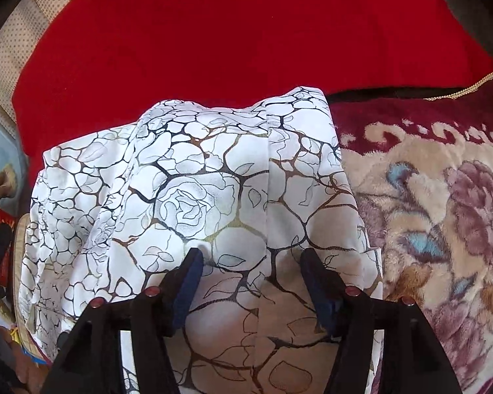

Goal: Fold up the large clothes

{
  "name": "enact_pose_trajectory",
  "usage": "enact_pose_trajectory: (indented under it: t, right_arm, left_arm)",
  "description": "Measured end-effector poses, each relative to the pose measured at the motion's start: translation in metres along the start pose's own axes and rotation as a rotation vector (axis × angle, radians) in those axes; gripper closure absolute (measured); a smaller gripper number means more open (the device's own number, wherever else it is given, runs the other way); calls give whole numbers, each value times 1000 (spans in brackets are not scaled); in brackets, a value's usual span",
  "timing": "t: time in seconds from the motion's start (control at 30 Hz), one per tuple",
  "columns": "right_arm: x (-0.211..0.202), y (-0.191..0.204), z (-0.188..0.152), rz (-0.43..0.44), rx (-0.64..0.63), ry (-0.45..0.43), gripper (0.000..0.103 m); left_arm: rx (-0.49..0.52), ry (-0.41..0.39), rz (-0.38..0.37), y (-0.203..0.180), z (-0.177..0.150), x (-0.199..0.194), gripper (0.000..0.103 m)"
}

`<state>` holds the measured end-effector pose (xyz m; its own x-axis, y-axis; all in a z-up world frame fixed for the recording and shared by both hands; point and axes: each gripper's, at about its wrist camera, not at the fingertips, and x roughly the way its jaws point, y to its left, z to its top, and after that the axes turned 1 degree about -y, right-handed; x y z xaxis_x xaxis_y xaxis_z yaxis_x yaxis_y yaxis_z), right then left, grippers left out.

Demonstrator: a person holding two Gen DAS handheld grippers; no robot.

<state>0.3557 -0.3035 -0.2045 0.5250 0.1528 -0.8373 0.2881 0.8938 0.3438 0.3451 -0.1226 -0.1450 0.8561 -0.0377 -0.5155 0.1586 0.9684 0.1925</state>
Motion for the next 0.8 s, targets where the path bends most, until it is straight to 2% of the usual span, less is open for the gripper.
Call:
enact_pose_trajectory:
  t: [0.27,0.53,0.8]
  right_arm:
    - [-1,5,-3,-56,-28,-43,31]
    - [-3,7,-5,-115,-64,-100,26]
    - [-4,8,-8,-131,-91,-151,26]
  left_arm:
    - [13,106,-54,-13,-20,21,10]
    - [53,210,-41,-29,-40,48,10]
    - [-15,266,-73,-22,-50,65,10]
